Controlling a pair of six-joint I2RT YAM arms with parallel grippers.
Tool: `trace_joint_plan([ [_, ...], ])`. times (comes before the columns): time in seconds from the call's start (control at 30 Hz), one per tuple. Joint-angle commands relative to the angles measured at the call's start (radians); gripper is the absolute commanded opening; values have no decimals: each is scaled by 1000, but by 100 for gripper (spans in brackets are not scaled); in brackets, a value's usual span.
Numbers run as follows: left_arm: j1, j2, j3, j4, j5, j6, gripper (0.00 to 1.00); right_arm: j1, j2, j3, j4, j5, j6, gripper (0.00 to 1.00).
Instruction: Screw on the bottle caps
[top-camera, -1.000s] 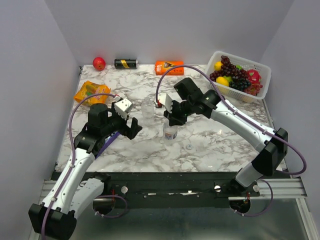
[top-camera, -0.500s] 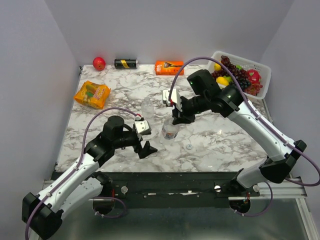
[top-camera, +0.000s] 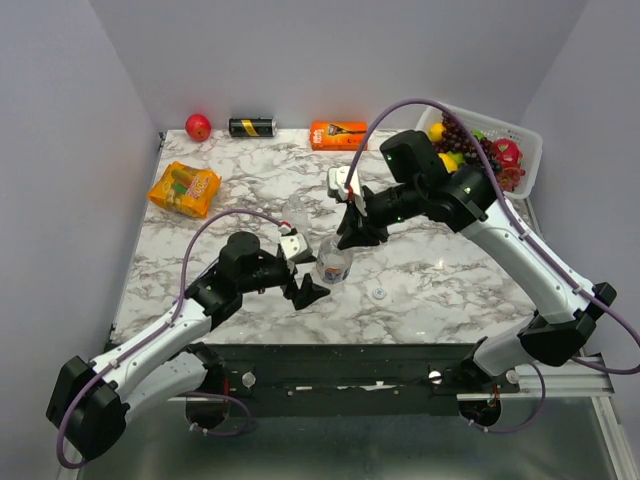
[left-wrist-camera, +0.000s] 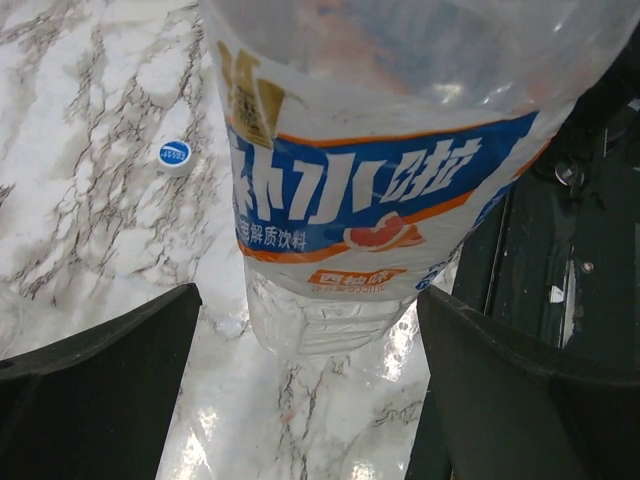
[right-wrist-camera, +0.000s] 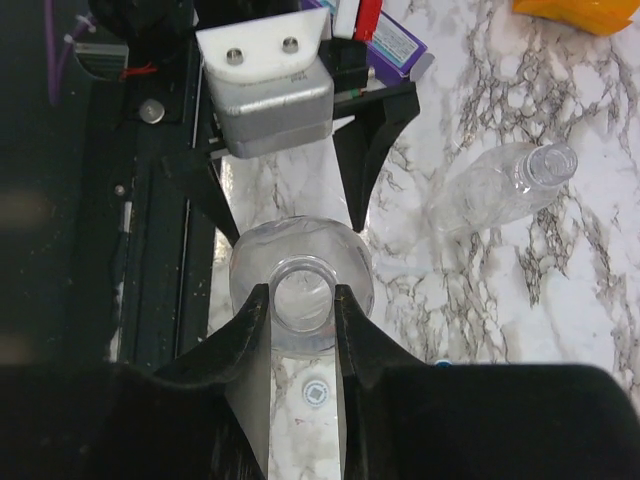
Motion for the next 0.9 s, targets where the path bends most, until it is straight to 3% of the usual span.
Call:
trace_joint_plan([
  [0.0,-35,28,-8,94,18,3,99,6,13,57,30,-71,66,1],
  [0.27,-43,19,-19,101,39,15,99,6,17,61,70,-85,134,1],
  [0.5,-42,33,-16,143,58,4,93,6,28,61,74,-113,143,1],
  [0.8,-42,42,-13,170,84,-8,66,6,37,45,87,-101,149,1],
  [0.83,-43,41,-9,152,82,-7,61,7,36,48,85,-90,153,4],
  [0.87,-42,38,-4,134,81,10,58,7,34,62,85,-70,157,21],
])
